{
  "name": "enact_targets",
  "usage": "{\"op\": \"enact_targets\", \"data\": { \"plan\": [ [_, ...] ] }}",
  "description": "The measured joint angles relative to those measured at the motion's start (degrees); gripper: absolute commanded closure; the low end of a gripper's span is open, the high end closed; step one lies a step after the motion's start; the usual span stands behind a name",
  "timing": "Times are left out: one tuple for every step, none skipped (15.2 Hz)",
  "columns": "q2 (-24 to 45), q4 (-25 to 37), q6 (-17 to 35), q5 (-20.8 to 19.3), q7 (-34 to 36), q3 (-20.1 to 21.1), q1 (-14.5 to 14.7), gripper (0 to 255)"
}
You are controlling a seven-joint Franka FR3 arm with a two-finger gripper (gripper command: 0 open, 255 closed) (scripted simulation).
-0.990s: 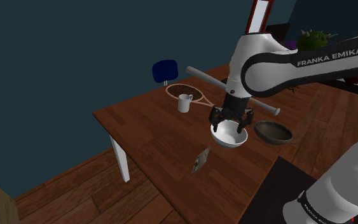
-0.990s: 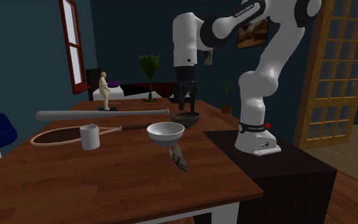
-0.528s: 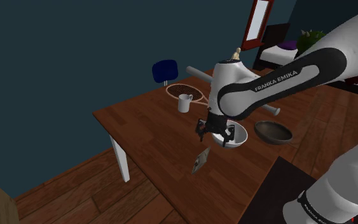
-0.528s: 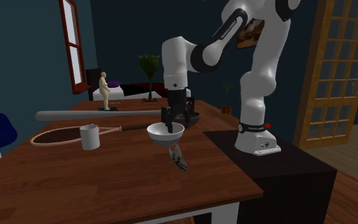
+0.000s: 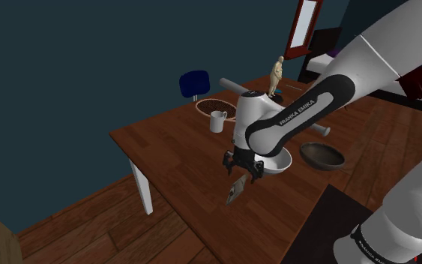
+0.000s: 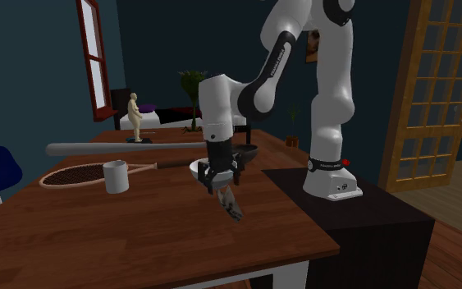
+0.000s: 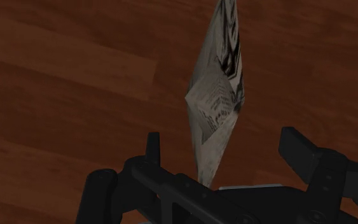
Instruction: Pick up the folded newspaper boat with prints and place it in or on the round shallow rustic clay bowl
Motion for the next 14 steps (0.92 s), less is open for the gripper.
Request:
{"op": "enact_targets", "data": {
  "plan": [
    [0.95,-0.09,0.90,-0.81,0.75,-0.05,0.06,0],
    [1.68,-0.20,1.63,-1.45,1.37,-0.09,0.15,0],
    [2.67,-0.22,2.49,-2.35,2.01,-0.26,0.19,0],
    [3.69,-0.33,3.45,-3.33,2.74,-0.47,0.29,0],
    [4.33,-0.40,4.06,-3.94,3.27,-0.58,0.42,0],
    [4.65,-0.40,4.34,-4.26,3.47,-0.68,0.45,0],
    [4.81,-0.50,4.58,-4.42,3.57,-0.73,0.47,0],
    [4.88,-0.54,4.69,-4.49,3.60,-0.76,0.47,0],
    [4.92,-0.55,4.73,-4.53,3.63,-0.77,0.47,0],
    [4.93,-0.56,4.76,-4.55,3.64,-0.78,0.47,0],
    [4.94,-0.56,4.77,-4.56,3.64,-0.78,0.47,0],
    [4.94,-0.56,4.77,-4.56,3.64,-0.78,0.47,255],
    [4.94,-0.56,4.77,-4.56,3.64,-0.78,0.47,255],
    [4.92,-0.56,4.76,-4.56,3.64,-0.78,0.48,255]
  ]
}}
